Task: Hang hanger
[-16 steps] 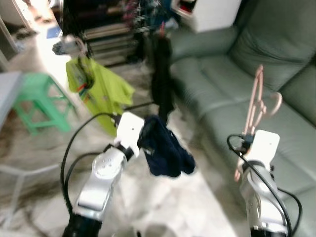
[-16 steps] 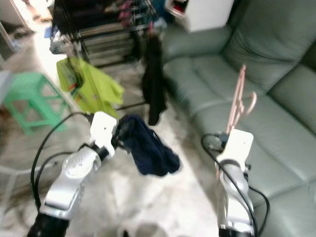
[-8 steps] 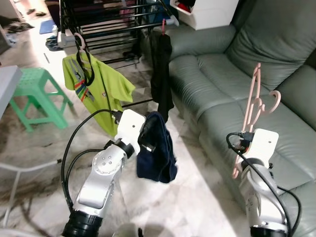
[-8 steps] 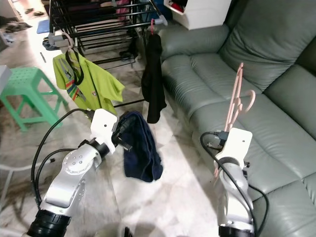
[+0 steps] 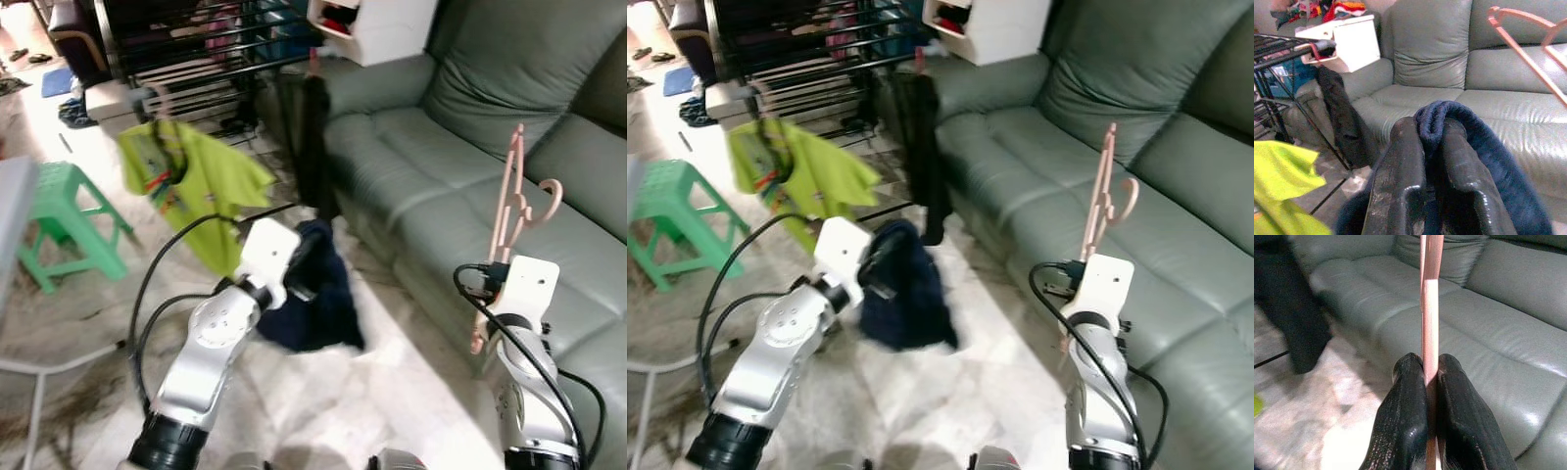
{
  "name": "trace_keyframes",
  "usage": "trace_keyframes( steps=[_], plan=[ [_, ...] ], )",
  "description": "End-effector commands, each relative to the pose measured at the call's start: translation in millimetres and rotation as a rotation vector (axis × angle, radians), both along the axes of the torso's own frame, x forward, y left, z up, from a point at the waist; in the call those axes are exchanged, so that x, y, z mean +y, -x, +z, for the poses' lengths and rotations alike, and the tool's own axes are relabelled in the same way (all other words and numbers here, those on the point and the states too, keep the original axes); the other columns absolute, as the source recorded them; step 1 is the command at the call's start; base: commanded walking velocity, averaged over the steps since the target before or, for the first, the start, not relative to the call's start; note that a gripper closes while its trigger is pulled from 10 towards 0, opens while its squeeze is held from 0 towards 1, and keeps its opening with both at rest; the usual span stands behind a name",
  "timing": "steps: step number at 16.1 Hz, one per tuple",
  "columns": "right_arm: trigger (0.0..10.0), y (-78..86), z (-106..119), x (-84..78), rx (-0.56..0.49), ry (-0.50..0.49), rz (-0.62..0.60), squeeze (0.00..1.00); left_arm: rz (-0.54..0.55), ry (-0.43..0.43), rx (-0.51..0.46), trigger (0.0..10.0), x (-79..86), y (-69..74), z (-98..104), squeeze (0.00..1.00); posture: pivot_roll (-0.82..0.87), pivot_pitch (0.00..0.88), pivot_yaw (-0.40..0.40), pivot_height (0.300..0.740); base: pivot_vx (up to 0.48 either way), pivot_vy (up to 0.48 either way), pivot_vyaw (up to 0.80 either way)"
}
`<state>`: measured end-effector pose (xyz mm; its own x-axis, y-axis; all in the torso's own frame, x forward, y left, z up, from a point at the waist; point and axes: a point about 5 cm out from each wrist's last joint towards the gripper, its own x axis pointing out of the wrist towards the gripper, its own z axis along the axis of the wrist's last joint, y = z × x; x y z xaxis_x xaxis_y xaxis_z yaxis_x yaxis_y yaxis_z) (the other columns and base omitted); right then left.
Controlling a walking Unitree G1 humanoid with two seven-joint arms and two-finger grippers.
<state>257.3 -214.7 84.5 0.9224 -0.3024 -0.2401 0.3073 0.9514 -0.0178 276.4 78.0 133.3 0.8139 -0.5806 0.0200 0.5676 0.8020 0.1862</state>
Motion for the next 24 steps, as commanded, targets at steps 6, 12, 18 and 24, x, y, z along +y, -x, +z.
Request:
trace_keyframes(
  steps=[6,12,18,24],
  plan=[
    [10.0,-6.4,-2.5,17.2,0.021,-0.006,0.119,0.00,-0.068,-0.184,-0.195,10.0,5.9,-37.0,24.0,0.00,-0.05,0.000,0.046,0.740,0.000,0.000,0.00],
    [10.0,0.3,-5.0,31.3,0.098,0.159,0.531,0.00,0.188,-0.476,-0.351,10.0,30.1,-87.8,38.3,0.00,-0.06,0.000,0.049,0.740,0.000,0.000,0.00],
    [10.0,6.5,7.0,32.8,0.112,0.093,0.778,0.00,0.350,-0.493,-0.357,10.0,47.9,-107.8,46.1,0.00,-0.07,0.000,0.061,0.740,0.000,0.000,0.00],
    [10.0,12.0,14.2,44.7,0.147,0.010,0.975,0.00,0.390,-0.508,-0.359,10.0,56.3,-112.5,43.9,0.00,-0.07,0.000,0.063,0.740,0.000,0.000,0.00]
  ],
)
